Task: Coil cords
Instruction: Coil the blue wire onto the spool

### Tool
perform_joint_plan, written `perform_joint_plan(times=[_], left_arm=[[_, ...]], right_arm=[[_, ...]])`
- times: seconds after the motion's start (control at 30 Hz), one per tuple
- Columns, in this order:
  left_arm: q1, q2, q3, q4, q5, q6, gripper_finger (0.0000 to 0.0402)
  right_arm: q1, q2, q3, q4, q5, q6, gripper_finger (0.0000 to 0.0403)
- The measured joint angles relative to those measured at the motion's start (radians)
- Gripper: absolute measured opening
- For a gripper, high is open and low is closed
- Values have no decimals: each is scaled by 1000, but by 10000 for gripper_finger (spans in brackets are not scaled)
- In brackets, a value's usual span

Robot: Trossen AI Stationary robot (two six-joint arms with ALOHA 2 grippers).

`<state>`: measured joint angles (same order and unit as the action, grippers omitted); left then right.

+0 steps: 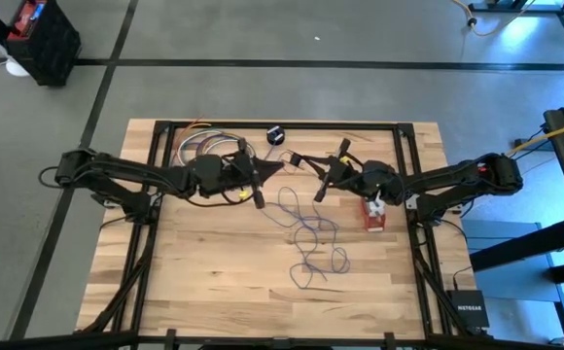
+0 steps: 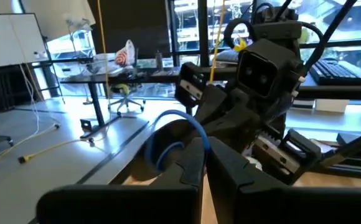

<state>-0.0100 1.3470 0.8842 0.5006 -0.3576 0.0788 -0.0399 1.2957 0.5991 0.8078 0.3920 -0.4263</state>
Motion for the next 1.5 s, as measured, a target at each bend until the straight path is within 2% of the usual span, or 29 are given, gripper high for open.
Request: perform_joint_plan(times=[0.27,0.57,0.8,1.07,1.33,1.5], left_arm=[[-11,165,117,35,70,-1,3],[-33,306,198,-29,72,33,13],[-8,335,197,-74,63,26,7],[28,335,197,-253,65,44,16],[54,335,197,-379,-35,30,17],[55,320,196,-436,-37,27,17]], right_arm=[[0,0,0,5,0,8,12],[0,0,0,11,0,46,12],[0,0,0,57,-21,106,12],[0,0,0,77,-45,143,12],[0,0,0,71,-45,142,12],[0,0,0,71,-45,142,12]])
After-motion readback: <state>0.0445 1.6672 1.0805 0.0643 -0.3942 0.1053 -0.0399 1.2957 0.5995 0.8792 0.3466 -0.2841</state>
